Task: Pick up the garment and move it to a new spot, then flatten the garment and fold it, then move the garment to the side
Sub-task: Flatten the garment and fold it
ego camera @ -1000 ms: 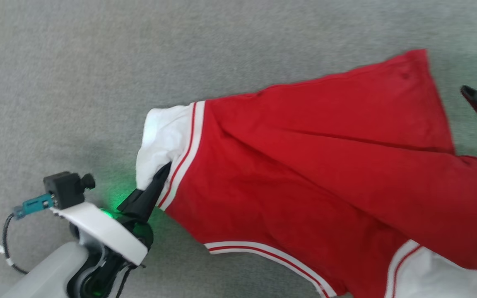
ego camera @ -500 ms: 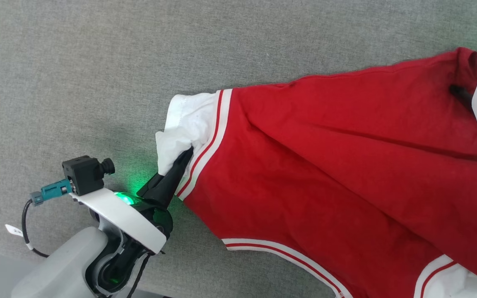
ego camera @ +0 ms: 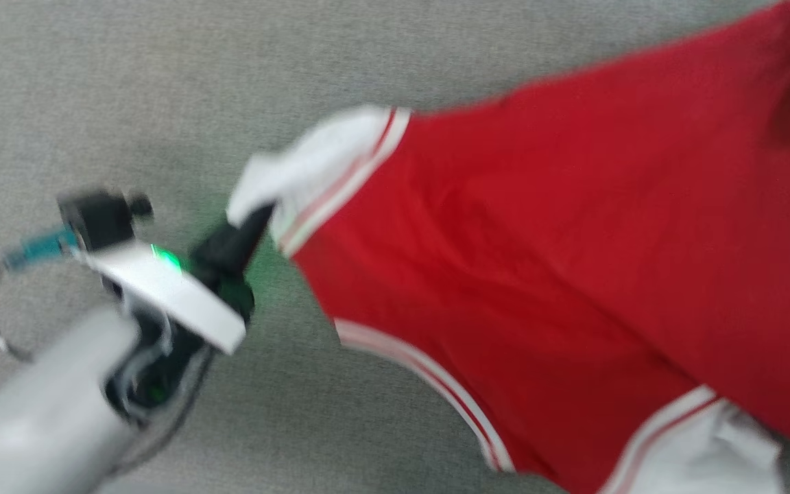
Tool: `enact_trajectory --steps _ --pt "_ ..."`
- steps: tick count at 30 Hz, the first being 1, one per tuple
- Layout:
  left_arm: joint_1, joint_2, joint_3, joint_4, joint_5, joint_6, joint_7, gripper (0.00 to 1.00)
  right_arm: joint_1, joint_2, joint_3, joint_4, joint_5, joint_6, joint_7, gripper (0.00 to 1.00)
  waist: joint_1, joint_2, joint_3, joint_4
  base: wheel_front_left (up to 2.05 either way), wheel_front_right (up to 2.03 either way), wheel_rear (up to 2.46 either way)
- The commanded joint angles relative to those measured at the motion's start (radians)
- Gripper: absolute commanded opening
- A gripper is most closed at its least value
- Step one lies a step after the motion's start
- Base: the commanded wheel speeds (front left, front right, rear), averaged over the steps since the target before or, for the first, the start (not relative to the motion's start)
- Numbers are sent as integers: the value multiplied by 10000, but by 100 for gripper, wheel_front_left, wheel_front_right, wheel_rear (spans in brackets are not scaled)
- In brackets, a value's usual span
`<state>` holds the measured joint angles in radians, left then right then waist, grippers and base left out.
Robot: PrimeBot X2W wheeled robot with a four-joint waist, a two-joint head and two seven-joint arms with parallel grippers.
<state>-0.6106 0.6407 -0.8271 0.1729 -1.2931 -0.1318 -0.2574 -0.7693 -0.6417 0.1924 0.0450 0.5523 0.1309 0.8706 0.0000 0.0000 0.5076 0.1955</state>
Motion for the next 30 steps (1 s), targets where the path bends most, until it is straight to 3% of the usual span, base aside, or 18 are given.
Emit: enact_trajectory --steps 1,6,12,17,23,27,30 --pt "-608 82 52 2 -137 28 95 0 -190 110 -261 155 -95 -4 -289 0 0 0 -19 -133 0 0 0" --pt "-2843 123 157 289 -622 28 641 0 -1257 511 -1300 596 -543 -4 -1304 0 0 0 361 -561 0 0 0" --pt "-5782 363 1055 1214 -1595 28 1364 0 -3493 1594 -2476 1554 -1361 -6 -2505 0 0 0 1095 -1296 0 0 0" --pt "-8402 409 2040 2861 -1850 33 1393 0 -5546 2362 -3461 2608 -2155 -34 -3751 0 0 0 1493 -1717 0 0 0" --pt "-10710 103 2571 4156 -1851 41 1241 0 -7081 2660 -3802 3454 -2703 -51 -5102 0 0 0 1642 -1898 0 0 0" --pt "-11016 -136 2671 4232 -2225 41 1364 0 -7304 2540 -3847 4032 -2835 -51 -5577 0 0 0 1654 -1828 0 0 0" --pt "-9647 -356 2570 3887 -2716 41 1238 0 -6505 2389 -3620 4651 -2653 -51 -5735 0 0 0 1574 -1691 0 0 0"
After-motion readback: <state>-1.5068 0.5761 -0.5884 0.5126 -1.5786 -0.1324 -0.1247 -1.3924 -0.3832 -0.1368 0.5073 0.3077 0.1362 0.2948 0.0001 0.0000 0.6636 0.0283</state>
